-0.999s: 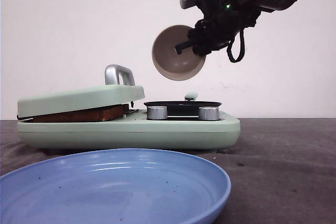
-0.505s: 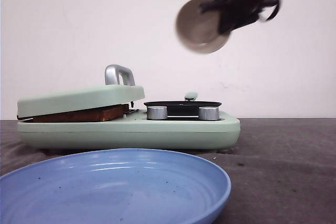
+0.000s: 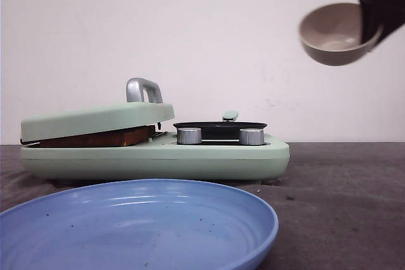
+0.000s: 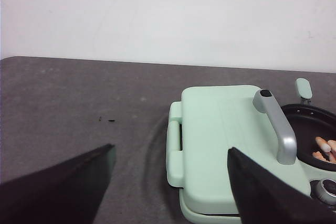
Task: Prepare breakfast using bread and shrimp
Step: 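Carry the empty bowl back and lower it onto the table, then open the right gripper and raise it away from the bowl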
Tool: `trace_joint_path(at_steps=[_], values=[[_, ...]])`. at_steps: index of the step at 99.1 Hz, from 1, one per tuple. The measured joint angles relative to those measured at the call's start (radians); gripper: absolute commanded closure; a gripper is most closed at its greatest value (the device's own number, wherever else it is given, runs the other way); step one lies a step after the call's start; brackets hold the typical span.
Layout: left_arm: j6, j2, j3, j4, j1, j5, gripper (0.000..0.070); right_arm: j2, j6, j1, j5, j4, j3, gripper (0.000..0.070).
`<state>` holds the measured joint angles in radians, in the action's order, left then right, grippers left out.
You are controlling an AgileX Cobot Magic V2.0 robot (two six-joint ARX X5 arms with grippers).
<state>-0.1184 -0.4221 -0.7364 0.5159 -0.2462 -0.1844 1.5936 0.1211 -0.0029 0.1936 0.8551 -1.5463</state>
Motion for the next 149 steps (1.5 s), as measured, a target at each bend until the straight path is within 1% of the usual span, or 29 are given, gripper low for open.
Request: trace_joint_path(at_steps=[13,30,71,98,128,138,149], values=[[0.000,0.000,0.000,0.000,0.000,0.000,0.0306,0.052,0.010,-0.043,0.027,0.045,0.000,0.0699],[0.000,0.000,0.000,0.000,0.000,0.000,0.0306,0.168,0.011,-0.050,0.100,0.084,0.000,0.0699],[0.000,0.000,0.000,-0.001,0.000,0.000,0.0306,0.394,0.007,-0.037,0.167,0.098,0.000,0.0699],[0.000,0.000,0.000,-0.001,0.000,0.000,0.0306,0.405,0.006,-0.028,0.170,0.069,0.000,0.0699],[0.000,0.000,0.000,-0.001,0.000,0.000,0.0306,0.405,0.006,-0.024,0.169,0.082,0.001,0.0699],[0.000,0.000,0.000,-0.001,0.000,0.000,0.0306,0.405,0.006,-0.023,0.138,0.085,0.002,0.0699],[0.000,0.000,0.000,-0.001,0.000,0.000,0.0306,0.405,0.006,-0.022,0.131,0.089,0.005,0.0696]])
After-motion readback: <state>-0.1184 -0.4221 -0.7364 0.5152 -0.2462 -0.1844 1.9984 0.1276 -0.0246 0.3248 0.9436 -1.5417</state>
